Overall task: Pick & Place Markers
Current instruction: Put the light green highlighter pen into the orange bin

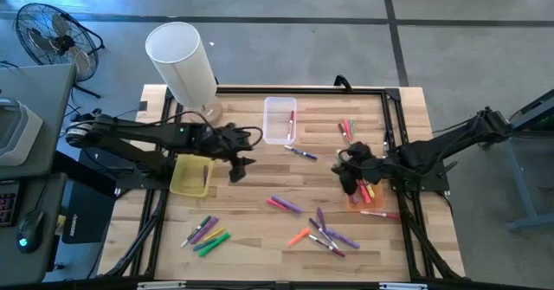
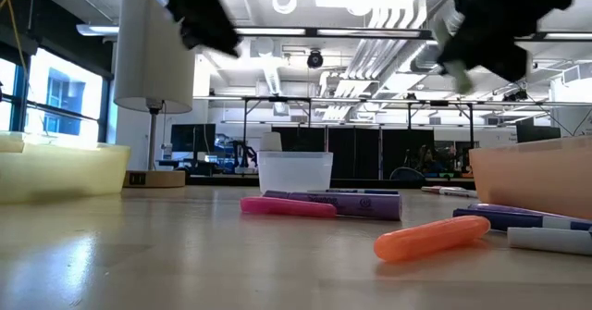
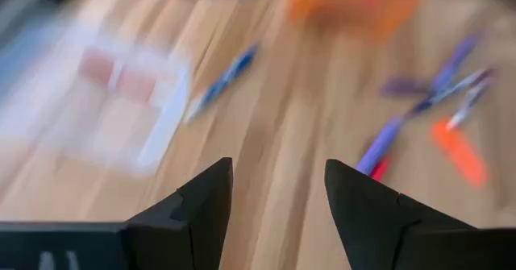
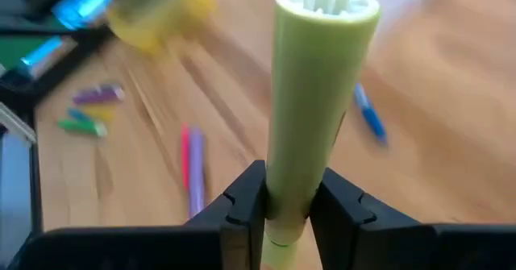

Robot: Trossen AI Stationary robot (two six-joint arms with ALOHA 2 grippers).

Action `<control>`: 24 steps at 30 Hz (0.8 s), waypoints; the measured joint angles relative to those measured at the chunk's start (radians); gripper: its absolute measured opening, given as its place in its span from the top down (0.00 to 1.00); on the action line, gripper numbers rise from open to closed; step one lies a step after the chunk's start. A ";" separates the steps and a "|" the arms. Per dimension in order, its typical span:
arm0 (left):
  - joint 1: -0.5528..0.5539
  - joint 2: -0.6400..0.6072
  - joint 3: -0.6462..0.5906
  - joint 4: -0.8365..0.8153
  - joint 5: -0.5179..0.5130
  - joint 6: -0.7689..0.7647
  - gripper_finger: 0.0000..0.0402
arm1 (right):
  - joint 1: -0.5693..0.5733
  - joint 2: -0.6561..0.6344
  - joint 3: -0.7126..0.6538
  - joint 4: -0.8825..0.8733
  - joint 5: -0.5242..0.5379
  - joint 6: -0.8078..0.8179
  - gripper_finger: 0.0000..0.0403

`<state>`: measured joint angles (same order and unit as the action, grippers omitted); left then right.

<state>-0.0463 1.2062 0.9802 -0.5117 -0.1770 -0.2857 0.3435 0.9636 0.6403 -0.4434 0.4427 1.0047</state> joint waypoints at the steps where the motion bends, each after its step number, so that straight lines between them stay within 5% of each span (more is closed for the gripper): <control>1: 0.000 -0.008 -0.011 -0.051 -0.018 -0.034 0.52 | 0.000 -0.009 0.000 -0.067 -0.037 0.062 0.82; 5: 0.000 -0.016 -0.091 -0.085 -0.044 -0.136 0.52 | 0.002 -0.001 0.000 -0.257 -0.170 0.235 0.85; 13: -0.089 -0.155 -0.316 0.033 -0.083 -0.291 0.52 | 0.074 0.011 0.000 -0.349 -0.303 0.408 0.81; 24: -0.178 -0.367 -0.367 0.049 -0.258 -0.345 0.52 | 0.095 0.010 0.000 -0.415 -0.394 0.472 0.78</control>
<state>-0.2245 0.8391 0.6132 -0.4622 -0.4348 -0.6308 0.4385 0.9731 0.6403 -0.8585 0.0484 1.4765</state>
